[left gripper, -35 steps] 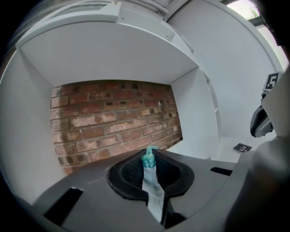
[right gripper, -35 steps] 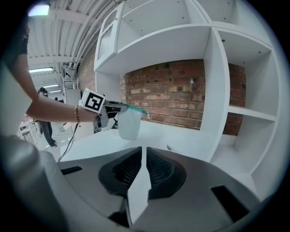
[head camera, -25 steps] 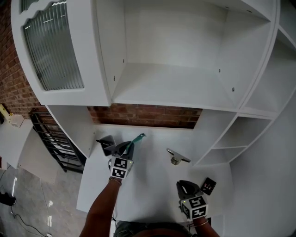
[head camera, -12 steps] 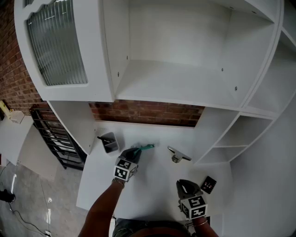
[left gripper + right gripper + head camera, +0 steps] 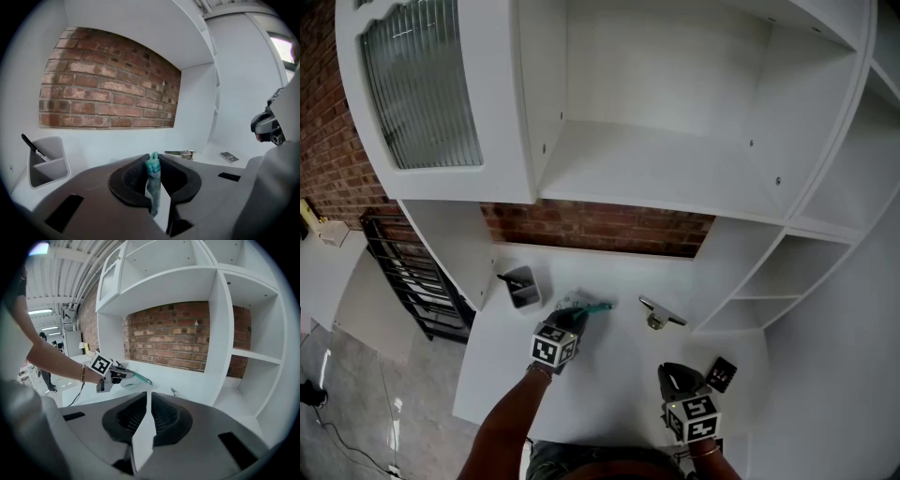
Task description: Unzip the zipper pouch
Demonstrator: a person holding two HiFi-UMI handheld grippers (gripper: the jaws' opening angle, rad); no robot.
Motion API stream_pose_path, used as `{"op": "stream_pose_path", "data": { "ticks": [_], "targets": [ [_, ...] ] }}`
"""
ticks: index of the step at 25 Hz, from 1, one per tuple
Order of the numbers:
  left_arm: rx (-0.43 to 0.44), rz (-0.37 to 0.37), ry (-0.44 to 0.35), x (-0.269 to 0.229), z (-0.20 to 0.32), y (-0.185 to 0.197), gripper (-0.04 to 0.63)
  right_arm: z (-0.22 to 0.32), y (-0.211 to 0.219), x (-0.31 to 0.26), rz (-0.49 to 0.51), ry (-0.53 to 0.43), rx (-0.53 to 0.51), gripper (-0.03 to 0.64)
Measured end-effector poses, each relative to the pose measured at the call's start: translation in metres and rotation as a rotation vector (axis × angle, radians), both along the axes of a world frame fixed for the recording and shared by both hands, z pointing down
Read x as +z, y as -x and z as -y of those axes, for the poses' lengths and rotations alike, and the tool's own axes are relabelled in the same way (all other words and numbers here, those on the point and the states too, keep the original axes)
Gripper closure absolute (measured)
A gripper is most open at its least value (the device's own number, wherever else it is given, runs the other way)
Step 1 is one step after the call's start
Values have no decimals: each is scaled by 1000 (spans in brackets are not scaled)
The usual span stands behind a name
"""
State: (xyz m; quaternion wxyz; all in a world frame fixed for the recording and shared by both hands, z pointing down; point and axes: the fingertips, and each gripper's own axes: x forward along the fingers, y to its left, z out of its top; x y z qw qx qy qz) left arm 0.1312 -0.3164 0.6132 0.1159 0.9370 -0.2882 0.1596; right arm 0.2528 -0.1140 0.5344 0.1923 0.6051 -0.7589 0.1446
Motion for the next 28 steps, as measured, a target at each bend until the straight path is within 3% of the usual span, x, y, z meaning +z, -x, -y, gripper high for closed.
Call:
{"op": "stream_pose_path", "data": {
  "ticks": [3,7,14,28],
  "targets": [
    [15,-2,-2,-2,-4,-3,564,0,0,-2,2,-3,2,588],
    [31,-15,21,-2,-9,-4,448,0,2,-1,5,-2,0,588],
    [65,-43,16,-12,-22,-6,387,-1,3,-2,9,-7,-2,588],
    [60,-93,-55,-49,-54,33,376,5,27,-10,-20,-19,-98,588]
  ]
}}
